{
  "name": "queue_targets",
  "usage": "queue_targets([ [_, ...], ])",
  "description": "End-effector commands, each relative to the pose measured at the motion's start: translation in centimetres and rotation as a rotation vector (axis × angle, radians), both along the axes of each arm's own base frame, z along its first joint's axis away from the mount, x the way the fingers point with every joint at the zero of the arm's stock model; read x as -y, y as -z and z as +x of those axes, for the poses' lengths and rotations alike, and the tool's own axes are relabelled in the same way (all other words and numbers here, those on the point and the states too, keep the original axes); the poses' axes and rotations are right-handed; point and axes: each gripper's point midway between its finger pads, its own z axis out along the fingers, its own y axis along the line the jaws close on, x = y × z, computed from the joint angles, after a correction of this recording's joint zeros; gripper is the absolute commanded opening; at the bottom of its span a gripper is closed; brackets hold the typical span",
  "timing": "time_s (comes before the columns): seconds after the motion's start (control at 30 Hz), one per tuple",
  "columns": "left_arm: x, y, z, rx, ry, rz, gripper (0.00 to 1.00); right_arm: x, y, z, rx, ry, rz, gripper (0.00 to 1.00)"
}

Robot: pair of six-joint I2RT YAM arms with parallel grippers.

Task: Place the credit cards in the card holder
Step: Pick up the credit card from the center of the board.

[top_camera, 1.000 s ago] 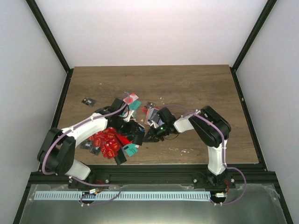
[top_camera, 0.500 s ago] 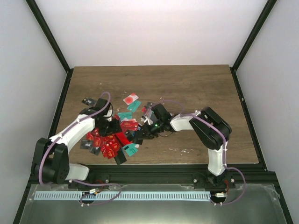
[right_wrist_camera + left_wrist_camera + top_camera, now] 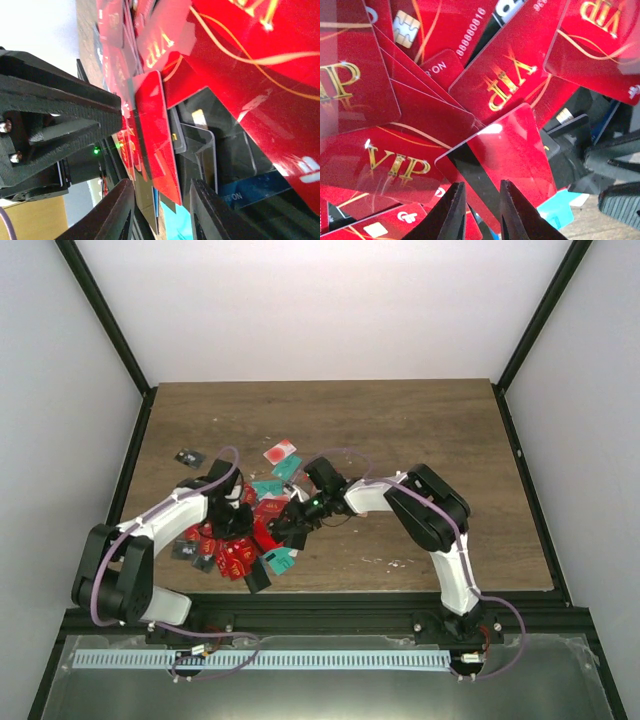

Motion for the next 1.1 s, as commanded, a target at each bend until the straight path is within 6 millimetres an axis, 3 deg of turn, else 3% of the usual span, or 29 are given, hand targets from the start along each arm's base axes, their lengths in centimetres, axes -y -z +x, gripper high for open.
queue_targets([
  [0.0,-0.7,1.1,0.7,-0.001,-0.028,0.043,0.19,-1.0,0.4,-0.3,-0.004,-0.021,-0.014,0.34],
  [0.27,-1.6,3.2,0.2,-0.071,-0.046,0.104,0.04,-1.6,1.3,-0.3,-0.016,-0.041,-0.031,0.36],
  [0.47,-2.1,3.0,-0.4,-0.072,-0.078,0.122,0.04,-2.0,2.6,-1.1,-0.048,-0.069,-0.087,0.37],
  [0.63,-1.1,0.7,0.1,-0.013,-0.081,0.047,0.05,-1.9,2.5,-2.2,-0.081,-0.098,-0.088,0.37],
  [0.73,-1.3,-1.7,0.7,0.047,-0.095,0.051,0.16,-1.9,2.5,-2.2,-0.067,-0.105,-0.089,0.37],
  [0.8,-1.6,-2.4,0.5,0.054,-0.105,0.059,0.18,-1.9,2.7,-2.1,-0.064,-0.11,-0.092,0.37],
  [0.9,-1.5,-1.6,-0.6,0.017,-0.122,0.042,0.15,-1.9,3.0,-1.9,-0.057,-0.112,-0.103,0.37],
  [1.07,-1.7,1.8,-2.4,-0.083,-0.14,0.057,0.07,-2.2,3.2,-1.8,-0.055,-0.115,-0.099,0.37],
])
